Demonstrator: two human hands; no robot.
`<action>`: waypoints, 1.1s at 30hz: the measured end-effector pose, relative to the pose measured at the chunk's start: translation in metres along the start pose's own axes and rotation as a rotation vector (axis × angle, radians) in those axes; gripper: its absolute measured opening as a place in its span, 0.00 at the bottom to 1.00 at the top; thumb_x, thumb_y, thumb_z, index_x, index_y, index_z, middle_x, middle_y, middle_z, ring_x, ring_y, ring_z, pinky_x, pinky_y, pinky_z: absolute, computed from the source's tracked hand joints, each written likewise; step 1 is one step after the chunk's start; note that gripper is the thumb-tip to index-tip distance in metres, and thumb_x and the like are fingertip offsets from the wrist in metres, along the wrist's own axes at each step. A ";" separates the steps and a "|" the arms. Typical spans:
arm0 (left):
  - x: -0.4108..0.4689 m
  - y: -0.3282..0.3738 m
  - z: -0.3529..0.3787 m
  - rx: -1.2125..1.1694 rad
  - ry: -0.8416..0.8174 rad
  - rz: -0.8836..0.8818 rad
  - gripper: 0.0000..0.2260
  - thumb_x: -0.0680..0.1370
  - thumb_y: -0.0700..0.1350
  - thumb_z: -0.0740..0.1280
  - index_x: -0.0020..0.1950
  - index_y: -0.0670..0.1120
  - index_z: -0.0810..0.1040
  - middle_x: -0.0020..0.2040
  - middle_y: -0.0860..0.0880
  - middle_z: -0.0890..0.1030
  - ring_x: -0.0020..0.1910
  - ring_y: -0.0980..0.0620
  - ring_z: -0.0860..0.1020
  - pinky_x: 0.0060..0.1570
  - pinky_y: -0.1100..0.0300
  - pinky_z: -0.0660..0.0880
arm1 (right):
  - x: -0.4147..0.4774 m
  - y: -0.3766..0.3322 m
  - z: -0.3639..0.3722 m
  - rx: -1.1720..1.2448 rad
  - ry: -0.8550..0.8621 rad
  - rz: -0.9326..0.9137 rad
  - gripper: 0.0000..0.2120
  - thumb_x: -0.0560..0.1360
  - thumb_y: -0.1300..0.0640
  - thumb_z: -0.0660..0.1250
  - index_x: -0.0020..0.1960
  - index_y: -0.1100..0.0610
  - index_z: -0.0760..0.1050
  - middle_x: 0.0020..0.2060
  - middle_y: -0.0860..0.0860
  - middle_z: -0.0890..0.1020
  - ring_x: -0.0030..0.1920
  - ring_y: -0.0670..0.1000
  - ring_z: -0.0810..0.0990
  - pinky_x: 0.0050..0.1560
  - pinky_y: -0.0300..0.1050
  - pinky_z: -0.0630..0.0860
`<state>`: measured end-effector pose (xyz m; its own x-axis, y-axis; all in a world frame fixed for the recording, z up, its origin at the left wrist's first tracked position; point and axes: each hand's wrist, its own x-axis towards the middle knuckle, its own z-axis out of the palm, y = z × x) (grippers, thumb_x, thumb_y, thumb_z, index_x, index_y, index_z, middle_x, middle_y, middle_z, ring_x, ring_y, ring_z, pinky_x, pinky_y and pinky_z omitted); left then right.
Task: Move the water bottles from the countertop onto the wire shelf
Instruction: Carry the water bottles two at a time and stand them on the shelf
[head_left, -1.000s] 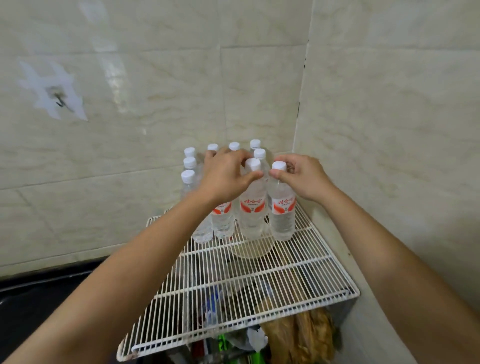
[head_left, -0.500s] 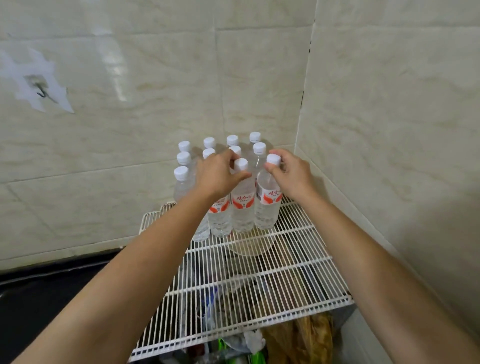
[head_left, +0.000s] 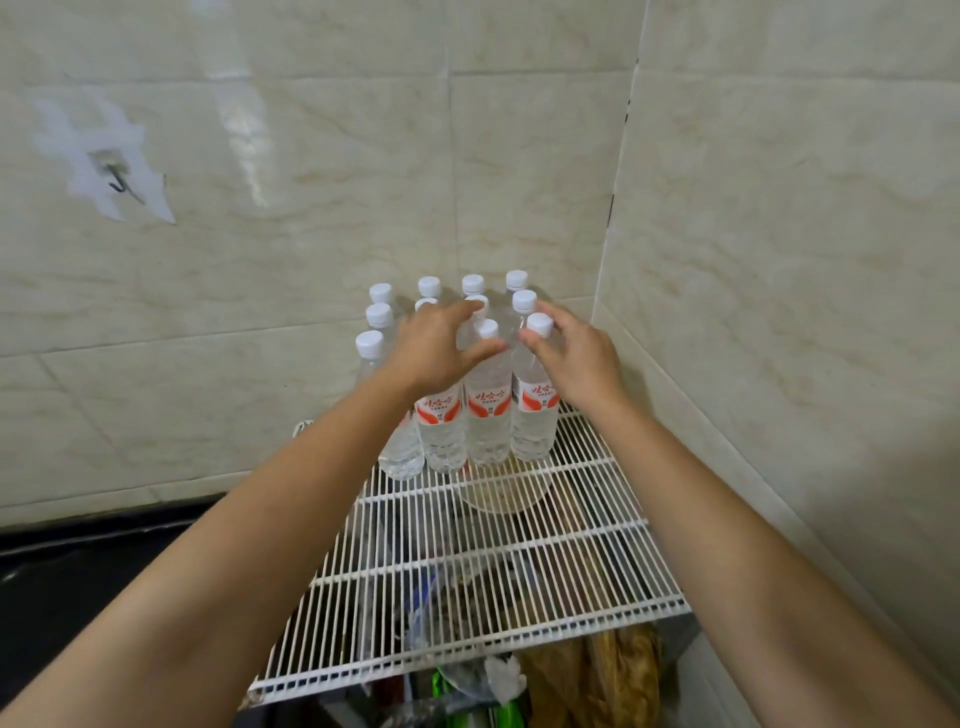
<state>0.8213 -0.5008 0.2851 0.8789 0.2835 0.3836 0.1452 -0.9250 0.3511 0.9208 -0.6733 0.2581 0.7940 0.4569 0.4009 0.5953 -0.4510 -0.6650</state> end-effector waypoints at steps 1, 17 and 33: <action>-0.004 0.000 -0.007 -0.022 0.042 0.008 0.30 0.78 0.66 0.63 0.73 0.49 0.72 0.69 0.46 0.78 0.69 0.44 0.74 0.67 0.44 0.70 | -0.003 -0.001 -0.001 -0.029 0.016 -0.029 0.26 0.81 0.42 0.62 0.77 0.47 0.66 0.69 0.52 0.78 0.68 0.55 0.76 0.62 0.45 0.71; -0.282 -0.080 -0.071 0.031 0.471 -0.567 0.22 0.84 0.54 0.56 0.75 0.46 0.70 0.70 0.45 0.75 0.71 0.46 0.70 0.70 0.42 0.67 | -0.131 -0.115 0.138 0.097 -0.198 -0.550 0.29 0.84 0.45 0.53 0.81 0.55 0.56 0.82 0.56 0.55 0.82 0.55 0.50 0.80 0.59 0.51; -0.625 -0.178 -0.259 0.245 0.790 -1.020 0.23 0.81 0.56 0.57 0.73 0.46 0.71 0.70 0.47 0.74 0.71 0.47 0.70 0.72 0.50 0.65 | -0.356 -0.398 0.310 0.312 -0.558 -0.896 0.29 0.84 0.44 0.55 0.81 0.53 0.56 0.82 0.54 0.52 0.82 0.54 0.46 0.80 0.60 0.48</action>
<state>0.1284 -0.4478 0.2044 -0.1636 0.8713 0.4627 0.7336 -0.2062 0.6476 0.3633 -0.4183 0.1849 -0.1242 0.8398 0.5285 0.8085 0.3944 -0.4367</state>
